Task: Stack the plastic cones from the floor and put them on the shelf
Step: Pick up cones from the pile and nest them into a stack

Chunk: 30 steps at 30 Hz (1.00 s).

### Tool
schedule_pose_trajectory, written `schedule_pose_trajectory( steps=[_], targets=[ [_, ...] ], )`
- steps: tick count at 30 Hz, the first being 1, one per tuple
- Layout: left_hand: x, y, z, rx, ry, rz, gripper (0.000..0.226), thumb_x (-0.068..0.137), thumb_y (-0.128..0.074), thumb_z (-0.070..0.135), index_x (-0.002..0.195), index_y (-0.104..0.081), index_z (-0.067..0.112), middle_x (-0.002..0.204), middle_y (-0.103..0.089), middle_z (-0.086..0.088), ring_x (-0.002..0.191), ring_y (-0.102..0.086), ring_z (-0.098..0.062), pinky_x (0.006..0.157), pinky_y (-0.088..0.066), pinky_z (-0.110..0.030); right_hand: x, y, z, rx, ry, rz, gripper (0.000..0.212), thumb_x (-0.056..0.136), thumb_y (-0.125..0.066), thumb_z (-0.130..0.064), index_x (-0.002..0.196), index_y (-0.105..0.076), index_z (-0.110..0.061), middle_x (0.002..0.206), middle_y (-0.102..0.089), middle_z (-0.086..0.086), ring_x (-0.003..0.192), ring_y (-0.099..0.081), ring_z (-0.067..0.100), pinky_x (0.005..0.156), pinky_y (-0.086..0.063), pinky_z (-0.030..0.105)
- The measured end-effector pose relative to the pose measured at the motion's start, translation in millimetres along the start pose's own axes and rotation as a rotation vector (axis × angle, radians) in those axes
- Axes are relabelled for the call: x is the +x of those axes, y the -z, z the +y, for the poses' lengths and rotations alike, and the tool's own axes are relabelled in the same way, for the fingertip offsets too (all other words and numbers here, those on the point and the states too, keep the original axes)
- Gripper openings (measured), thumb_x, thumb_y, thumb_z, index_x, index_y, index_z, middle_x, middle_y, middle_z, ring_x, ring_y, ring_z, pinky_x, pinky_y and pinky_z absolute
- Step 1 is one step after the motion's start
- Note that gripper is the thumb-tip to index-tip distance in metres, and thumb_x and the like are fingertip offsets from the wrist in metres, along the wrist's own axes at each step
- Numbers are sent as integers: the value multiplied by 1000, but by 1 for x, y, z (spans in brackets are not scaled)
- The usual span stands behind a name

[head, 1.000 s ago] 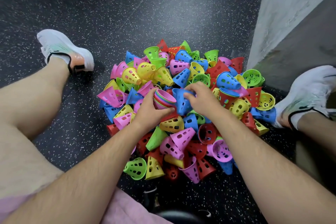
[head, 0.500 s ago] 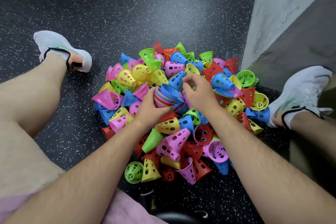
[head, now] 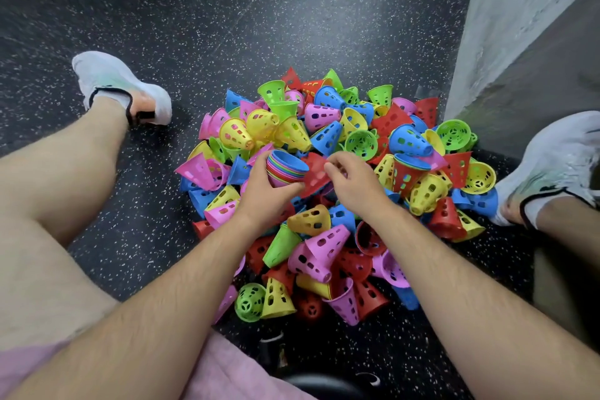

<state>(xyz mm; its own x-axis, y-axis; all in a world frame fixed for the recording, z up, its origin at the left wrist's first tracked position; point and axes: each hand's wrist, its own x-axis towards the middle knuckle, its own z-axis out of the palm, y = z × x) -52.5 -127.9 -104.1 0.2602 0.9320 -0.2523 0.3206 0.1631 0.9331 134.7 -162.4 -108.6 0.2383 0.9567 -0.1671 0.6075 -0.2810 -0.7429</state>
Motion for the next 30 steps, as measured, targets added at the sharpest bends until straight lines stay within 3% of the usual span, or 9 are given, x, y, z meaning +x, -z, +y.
schedule_pose_trajectory(
  steps=[5, 8, 12, 15, 17, 19, 21, 25, 30],
  targets=[
    [2, 2, -4, 46, 4, -16, 73, 76, -87, 13, 129, -42, 34, 115, -65, 5, 91, -65, 7, 76, -47, -8, 5, 23, -17, 73, 133, 355, 19, 102, -50, -26, 109, -64, -16, 104, -52, -5, 99, -52, 11, 86, -39, 20],
    [0, 0, -3, 46, 1, -36, 70, 78, -86, 9, 130, -43, 29, 115, -64, 2, 93, -64, 4, 73, -47, -5, 7, 20, -27, 101, 254, 225, 19, 101, -53, -32, 110, -64, -19, 109, -56, -4, 100, -52, 2, 79, -40, 8],
    [2, -4, 0, 36, -12, -48, 68, 79, -85, 5, 133, -46, 19, 115, -63, -2, 88, -64, 3, 72, -48, -6, 10, 7, -21, 111, 194, 162, 30, 104, -42, -37, 119, -62, -19, 115, -58, -8, 108, -50, 2, 93, -42, 22],
    [3, -4, -1, 54, -17, -61, 69, 79, -86, 9, 134, -47, 18, 117, -62, -3, 92, -62, 0, 72, -47, -4, 17, -2, 4, -333, 56, 68, 36, 100, -49, -38, 130, -58, -19, 124, -59, -3, 122, -43, 21, 104, -38, 40],
    [2, -6, -1, 74, -19, -74, 69, 80, -87, 12, 136, -46, 19, 116, -61, -1, 92, -61, 2, 70, -45, -2, 18, -10, 15, -550, 39, -19, 32, 98, -53, -39, 124, -63, -23, 120, -60, -3, 119, -41, 24, 102, -35, 40],
    [1, -7, -1, 77, -19, -89, 69, 80, -86, 13, 135, -45, 21, 116, -60, -1, 94, -61, 0, 71, -46, -3, 17, -15, 18, -589, 56, -5, 21, 100, -52, -34, 113, -67, -24, 111, -60, -4, 113, -42, 25, 96, -35, 39],
    [1, -8, -3, 84, -21, -92, 66, 80, -85, 11, 130, -44, 25, 115, -61, -2, 94, -62, -2, 71, -47, -4, 16, -14, 19, -509, 87, 70, 19, 102, -48, -30, 109, -63, -23, 108, -59, -3, 109, -46, 24, 93, -37, 39],
    [6, -12, -2, 84, -1, -95, 66, 81, -82, 9, 129, -41, 28, 114, -60, -5, 94, -63, -7, 68, -49, -7, 12, 7, 9, -25, 99, 201, 21, 105, -40, -26, 116, -53, -15, 111, -50, -1, 97, -49, 16, 83, -40, 29],
    [15, -21, 2, 51, -11, -110, 66, 80, -80, 4, 130, -42, 23, 111, -59, -8, 90, -63, -12, 67, -50, -10, 9, 24, -9, 29, 223, 277, 22, 105, -43, -23, 118, -54, -10, 107, -55, -1, 91, -44, 4, 75, -31, 16]
  ],
)
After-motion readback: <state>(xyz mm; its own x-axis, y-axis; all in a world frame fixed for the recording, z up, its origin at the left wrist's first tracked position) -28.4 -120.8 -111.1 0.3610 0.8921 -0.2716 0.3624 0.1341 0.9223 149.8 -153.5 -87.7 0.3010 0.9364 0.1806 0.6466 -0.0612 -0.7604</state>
